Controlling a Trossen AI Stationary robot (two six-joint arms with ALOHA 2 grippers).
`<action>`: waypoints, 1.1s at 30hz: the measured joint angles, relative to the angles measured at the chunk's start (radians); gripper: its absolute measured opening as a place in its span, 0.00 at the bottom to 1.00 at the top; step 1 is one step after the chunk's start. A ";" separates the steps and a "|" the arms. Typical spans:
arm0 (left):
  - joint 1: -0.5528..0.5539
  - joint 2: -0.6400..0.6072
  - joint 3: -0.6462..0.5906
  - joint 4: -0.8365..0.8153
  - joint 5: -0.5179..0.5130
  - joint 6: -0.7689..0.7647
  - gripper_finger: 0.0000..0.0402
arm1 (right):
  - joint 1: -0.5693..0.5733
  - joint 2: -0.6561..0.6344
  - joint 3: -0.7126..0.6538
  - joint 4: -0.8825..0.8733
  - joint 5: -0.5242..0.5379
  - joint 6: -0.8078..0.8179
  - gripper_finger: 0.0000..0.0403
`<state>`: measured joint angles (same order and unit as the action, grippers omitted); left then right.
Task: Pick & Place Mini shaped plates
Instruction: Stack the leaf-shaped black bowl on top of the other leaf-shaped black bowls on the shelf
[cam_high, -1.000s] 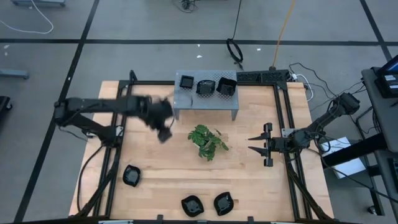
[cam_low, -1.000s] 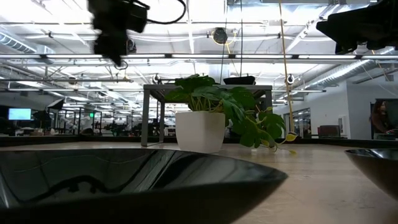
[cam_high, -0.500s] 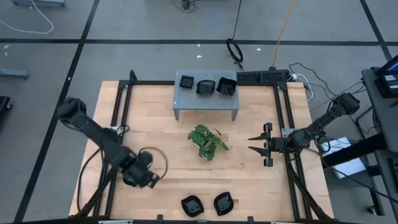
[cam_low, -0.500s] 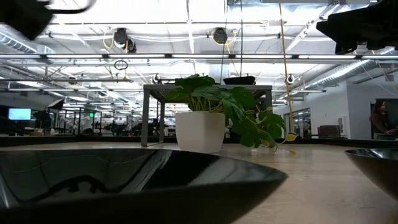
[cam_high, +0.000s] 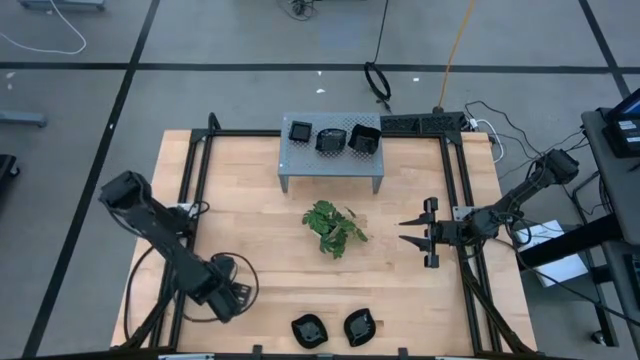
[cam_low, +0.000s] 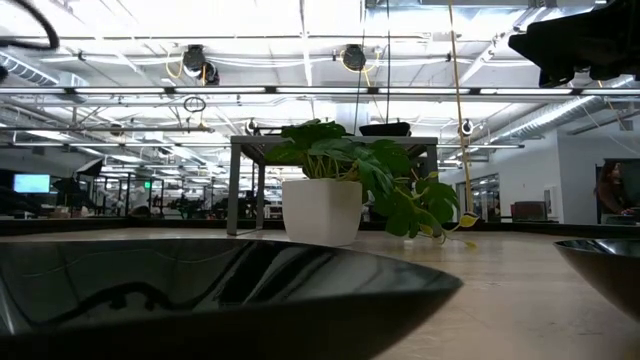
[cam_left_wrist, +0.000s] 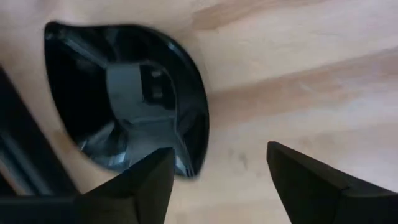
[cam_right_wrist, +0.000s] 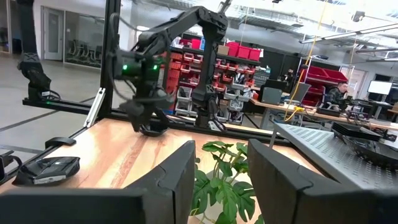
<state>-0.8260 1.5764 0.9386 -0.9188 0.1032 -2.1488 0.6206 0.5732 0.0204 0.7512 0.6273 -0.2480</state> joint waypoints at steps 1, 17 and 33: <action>0.000 0.022 0.000 -0.004 0.000 0.006 0.65 | 0.000 0.000 0.000 0.000 0.000 0.000 0.33; 0.008 0.119 0.000 -0.005 0.011 0.143 0.16 | 0.000 0.000 0.000 0.000 0.000 0.000 0.33; 0.080 -0.047 0.120 -0.005 -0.441 0.368 0.02 | 0.000 0.000 0.000 0.000 0.000 0.000 0.33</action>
<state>-0.7457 1.5293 1.0584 -0.9240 -0.3383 -1.7808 0.6205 0.5735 0.0208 0.7513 0.6273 -0.2481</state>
